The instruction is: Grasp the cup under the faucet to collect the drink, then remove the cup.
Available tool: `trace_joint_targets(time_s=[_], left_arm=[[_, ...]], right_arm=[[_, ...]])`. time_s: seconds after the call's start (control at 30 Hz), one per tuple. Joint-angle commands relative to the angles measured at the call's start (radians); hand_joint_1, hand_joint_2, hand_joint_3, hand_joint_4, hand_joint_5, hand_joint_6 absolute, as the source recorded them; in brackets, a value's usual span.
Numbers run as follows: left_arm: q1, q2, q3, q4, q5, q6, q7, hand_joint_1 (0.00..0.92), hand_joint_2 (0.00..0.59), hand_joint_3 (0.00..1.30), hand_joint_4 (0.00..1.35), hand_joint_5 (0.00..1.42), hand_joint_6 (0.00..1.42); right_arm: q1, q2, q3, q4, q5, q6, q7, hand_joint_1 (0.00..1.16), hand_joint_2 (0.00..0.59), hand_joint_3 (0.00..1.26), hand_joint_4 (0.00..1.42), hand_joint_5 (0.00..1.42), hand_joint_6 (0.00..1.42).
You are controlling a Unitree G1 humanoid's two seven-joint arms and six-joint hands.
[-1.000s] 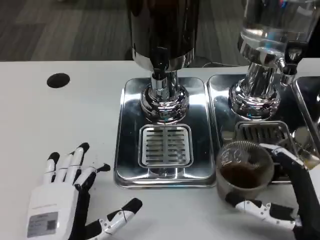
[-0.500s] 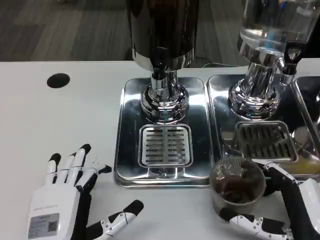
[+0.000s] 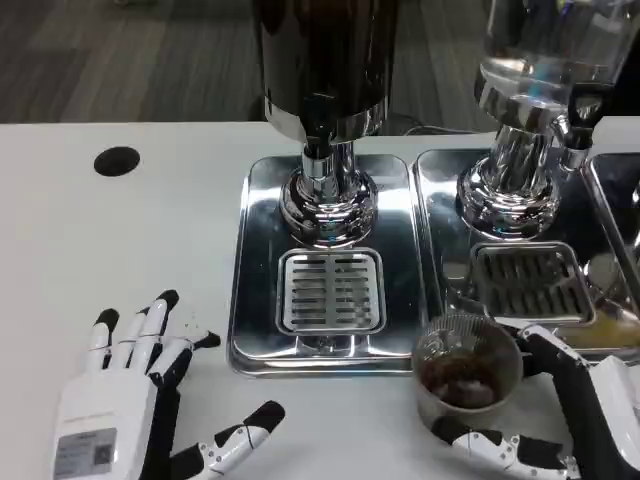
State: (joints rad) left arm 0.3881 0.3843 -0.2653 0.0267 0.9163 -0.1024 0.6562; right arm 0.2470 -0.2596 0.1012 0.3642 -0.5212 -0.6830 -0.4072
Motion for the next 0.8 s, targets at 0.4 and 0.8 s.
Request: trace_joint_targets(time_s=[0.4, 0.8], left_arm=[[-0.006, -0.003, -0.003, 0.011, -0.003, 0.005, -0.014, 0.0, 0.119, 0.41, 0.0, 0.1, 0.01], [-0.001, 0.002, 0.003, 0.014, -0.02, -0.004, -0.014, 0.0, 0.134, 0.43, 0.0, 0.11, 0.01]], right_arm=[[-0.016, -0.029, 0.007, 0.024, 0.04, -0.048, 0.041, 0.74, 0.17, 0.32, 0.42, 0.46, 0.45], [-0.015, -0.035, 0.01, 0.03, 0.045, -0.052, 0.064, 0.71, 0.17, 0.19, 0.28, 0.37, 0.41]])
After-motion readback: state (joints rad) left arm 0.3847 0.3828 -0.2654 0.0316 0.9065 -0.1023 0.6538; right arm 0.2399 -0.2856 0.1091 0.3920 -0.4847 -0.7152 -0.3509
